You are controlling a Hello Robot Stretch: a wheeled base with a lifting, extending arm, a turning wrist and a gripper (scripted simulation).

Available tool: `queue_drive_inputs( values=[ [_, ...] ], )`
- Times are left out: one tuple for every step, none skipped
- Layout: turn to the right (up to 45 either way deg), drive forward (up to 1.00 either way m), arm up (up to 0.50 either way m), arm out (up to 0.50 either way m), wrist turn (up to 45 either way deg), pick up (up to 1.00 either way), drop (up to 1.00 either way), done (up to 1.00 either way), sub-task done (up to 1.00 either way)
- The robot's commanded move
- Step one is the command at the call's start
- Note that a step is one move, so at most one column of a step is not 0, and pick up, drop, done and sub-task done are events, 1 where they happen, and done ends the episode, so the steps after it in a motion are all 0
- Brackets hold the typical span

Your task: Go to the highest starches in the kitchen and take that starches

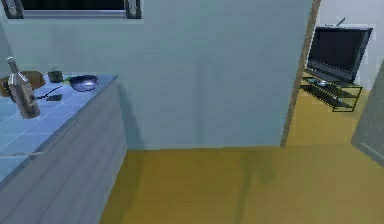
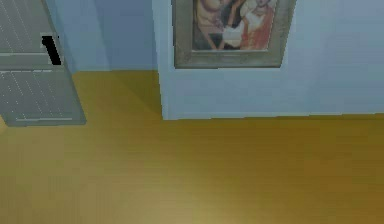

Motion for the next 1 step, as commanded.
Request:
queue_drive_inputs(
  values=[
    [-3.0,0.0,0.0,0.0,0.0,0.0,0.0,0.0,0.0]
  ],
)
